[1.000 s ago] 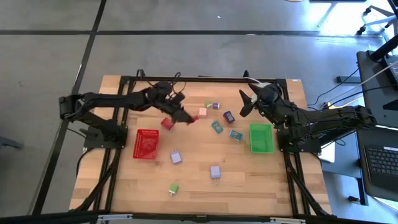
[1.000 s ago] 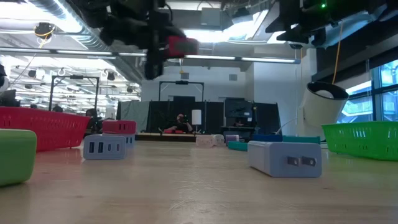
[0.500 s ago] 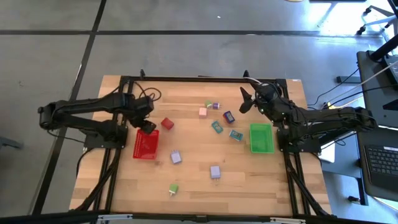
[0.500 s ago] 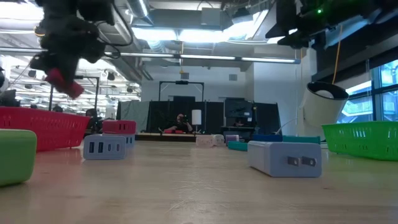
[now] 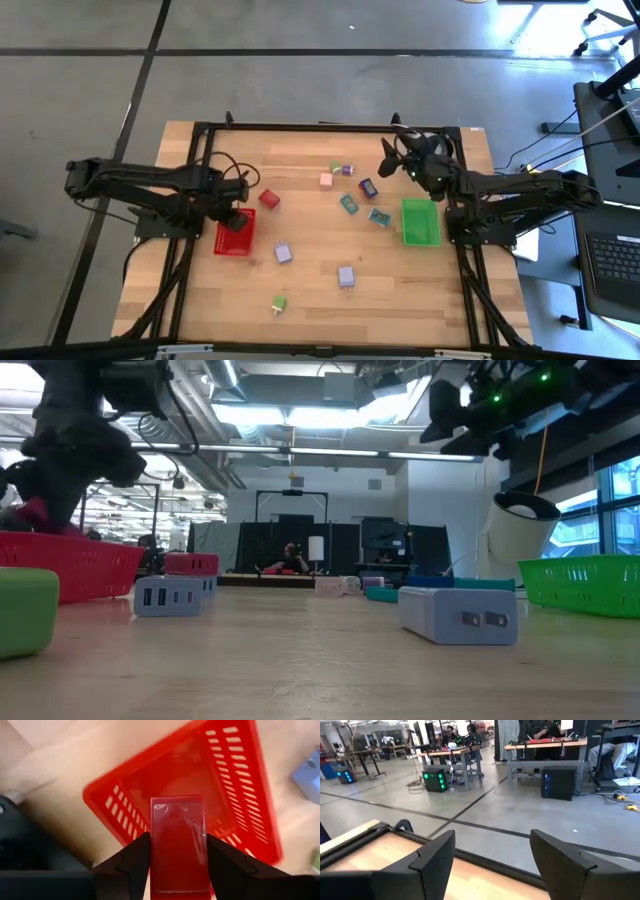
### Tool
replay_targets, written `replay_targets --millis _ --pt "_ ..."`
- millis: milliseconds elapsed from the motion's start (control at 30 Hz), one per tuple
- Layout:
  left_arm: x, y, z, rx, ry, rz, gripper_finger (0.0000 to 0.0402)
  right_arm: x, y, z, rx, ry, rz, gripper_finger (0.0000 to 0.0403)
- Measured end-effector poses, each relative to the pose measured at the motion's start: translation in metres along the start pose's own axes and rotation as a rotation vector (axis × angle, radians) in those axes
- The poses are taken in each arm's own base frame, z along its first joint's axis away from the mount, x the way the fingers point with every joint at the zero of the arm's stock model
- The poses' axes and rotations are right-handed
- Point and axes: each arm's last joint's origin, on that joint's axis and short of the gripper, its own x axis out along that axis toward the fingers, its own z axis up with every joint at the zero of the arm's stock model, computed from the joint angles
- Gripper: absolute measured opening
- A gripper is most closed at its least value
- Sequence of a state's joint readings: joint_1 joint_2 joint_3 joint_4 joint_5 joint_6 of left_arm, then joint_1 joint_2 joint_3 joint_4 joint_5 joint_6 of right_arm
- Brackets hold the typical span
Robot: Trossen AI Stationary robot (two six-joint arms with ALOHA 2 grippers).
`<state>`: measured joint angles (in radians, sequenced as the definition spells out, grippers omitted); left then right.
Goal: Pick & Place Office items
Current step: Put the top red digital timer into the orange basket
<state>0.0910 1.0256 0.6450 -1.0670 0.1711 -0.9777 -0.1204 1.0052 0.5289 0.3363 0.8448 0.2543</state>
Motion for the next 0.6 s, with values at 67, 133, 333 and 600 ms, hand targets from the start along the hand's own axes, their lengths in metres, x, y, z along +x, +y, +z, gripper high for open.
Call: replay_targets --millis 67,133,333,600 --pt "0.004 -0.0011 0.0009 0.009 -0.018 0.001 0.0166 0.0017 0.0013 -0.0029 -0.012 0.01 -0.003 0.0262" --pt "0.0059 -0.0028 0.0027 0.012 -0.036 -0.018 0.0166 0.0032 0.0022 -0.0053 -0.02 0.017 -0.005 0.0262" --pt "0.0062 -0.0076 0.0066 0.017 -0.086 -0.06 0.0166 0.0043 0.0037 -0.0074 -0.028 0.03 0.019 0.0262" --pt "0.0062 -0.0073 0.0066 0.017 -0.091 -0.053 0.0182 0.0041 0.0059 -0.008 -0.029 0.051 0.093 0.0262"
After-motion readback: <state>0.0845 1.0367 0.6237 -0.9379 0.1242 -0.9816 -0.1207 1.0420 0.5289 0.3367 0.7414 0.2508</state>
